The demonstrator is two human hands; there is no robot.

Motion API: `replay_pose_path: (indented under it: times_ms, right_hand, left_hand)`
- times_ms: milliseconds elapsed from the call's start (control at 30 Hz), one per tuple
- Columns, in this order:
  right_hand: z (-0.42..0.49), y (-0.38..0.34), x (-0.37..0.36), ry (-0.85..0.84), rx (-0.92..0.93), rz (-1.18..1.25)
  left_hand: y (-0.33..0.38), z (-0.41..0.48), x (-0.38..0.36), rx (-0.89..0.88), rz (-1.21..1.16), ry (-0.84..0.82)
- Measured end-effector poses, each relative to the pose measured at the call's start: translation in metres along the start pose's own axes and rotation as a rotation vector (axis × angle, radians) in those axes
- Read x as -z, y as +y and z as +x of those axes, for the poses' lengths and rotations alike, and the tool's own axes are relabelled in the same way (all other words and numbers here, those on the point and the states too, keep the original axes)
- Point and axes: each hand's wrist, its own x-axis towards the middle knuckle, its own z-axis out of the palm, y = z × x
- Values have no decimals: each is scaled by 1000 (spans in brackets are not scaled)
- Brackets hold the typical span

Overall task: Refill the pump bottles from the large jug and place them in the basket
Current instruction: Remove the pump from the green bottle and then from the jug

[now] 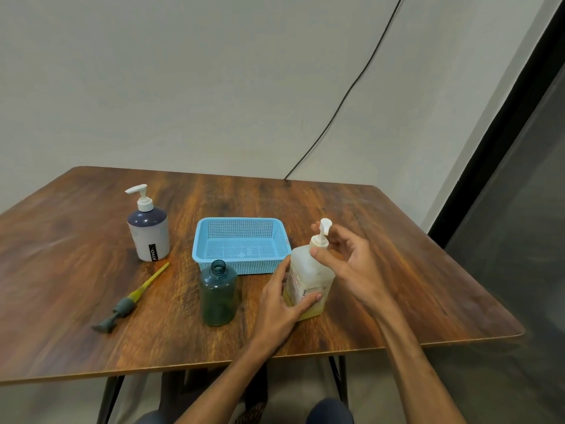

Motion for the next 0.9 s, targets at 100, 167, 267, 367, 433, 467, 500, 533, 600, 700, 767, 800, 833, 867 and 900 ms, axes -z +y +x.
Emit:
replay_pose_path:
  times_ms: [100,167,267,367,433,467,500,533,600,700,767,800,833,867,900]
  right_hand:
    - [1,1,-13,201,73,-92]
    - [2,2,-17,247,90,-101]
    - [6,3,-11,173,23,1]
    - [7,-2,-1,74,-45,132]
    - [7,-6,3,7,-46,158]
    - [7,-7,5,-19,-40,169]
    - [6,-8,6,-38,-34,187]
    - [7,-8,7,-49,-32,201]
    - [6,-9,5,-25,-26,152]
    - [6,-5,-6,135,-11,-31]
    - [5,-3,-12,195,-6,-42]
    - [6,-3,-12,193,-17,-21]
    - [8,-4,-11,179,-29,5]
    - [9,-6,-8,160,-33,30]
    - [9,-9,-4,138,-32,50]
  left_hand:
    - [1,0,0,-7,-8,2]
    - [0,0,0,-16,-8,3]
    - [0,0,0,-11,2,3]
    - [-1,0,0,-10,4,-4]
    - [-1,0,0,-10,1,-9]
    - [-1,0,0,-10,0,-8]
    - [-1,0,0,-10,1,-4]
    - [0,0,0,-10,2,-1]
    - [1,0,0,-13,3,3]
    - [1,0,1,-17,1,6]
    - [1,0,1,-20,1,6]
    - [1,0,1,-20,3,8]
    - [1,0,1,-18,6,8]
    - [1,0,1,-15,7,7]
    - [0,0,1,-11,6,4]
